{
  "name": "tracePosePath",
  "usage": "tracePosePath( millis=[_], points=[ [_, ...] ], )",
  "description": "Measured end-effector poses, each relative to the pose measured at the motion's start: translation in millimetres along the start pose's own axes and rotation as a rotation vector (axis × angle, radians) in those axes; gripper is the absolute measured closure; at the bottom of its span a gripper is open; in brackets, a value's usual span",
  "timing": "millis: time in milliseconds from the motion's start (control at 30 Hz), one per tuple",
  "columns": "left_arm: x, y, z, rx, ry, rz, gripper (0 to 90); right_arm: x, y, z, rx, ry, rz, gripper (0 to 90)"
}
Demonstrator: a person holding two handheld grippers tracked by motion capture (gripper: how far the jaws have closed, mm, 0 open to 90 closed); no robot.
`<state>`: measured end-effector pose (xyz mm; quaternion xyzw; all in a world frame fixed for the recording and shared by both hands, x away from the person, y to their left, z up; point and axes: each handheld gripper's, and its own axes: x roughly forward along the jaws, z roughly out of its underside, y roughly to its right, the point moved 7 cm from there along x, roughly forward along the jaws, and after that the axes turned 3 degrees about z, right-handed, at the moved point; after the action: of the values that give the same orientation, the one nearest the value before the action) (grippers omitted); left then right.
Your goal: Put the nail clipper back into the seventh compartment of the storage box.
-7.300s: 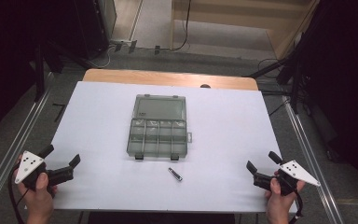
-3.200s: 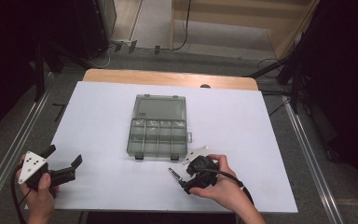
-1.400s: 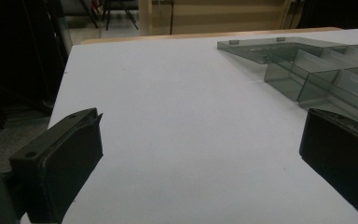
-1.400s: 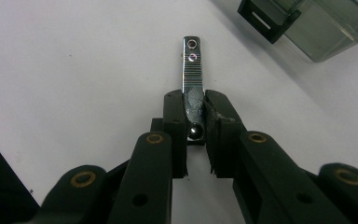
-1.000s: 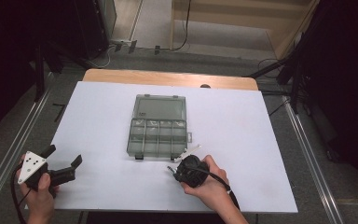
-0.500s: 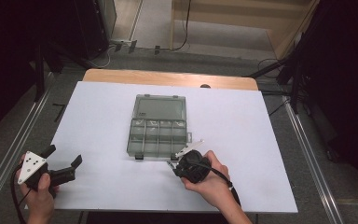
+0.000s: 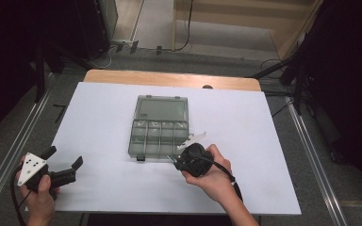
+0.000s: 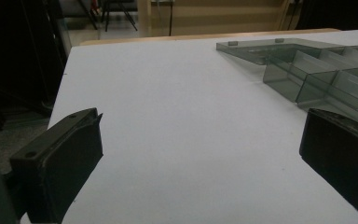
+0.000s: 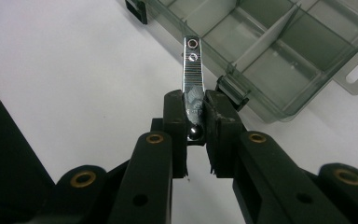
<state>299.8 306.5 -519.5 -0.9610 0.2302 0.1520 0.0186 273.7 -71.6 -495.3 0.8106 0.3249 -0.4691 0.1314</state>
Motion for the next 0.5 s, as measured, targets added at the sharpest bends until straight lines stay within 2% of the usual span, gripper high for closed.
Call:
tracePosePath(
  millis=[500],
  points=[
    [0.1, 0.0, 0.0, 0.000, 0.002, 0.002, 0.0, -3.9, 3.1, -16.4, -0.002, 0.019, 0.003, 81.5]
  ],
)
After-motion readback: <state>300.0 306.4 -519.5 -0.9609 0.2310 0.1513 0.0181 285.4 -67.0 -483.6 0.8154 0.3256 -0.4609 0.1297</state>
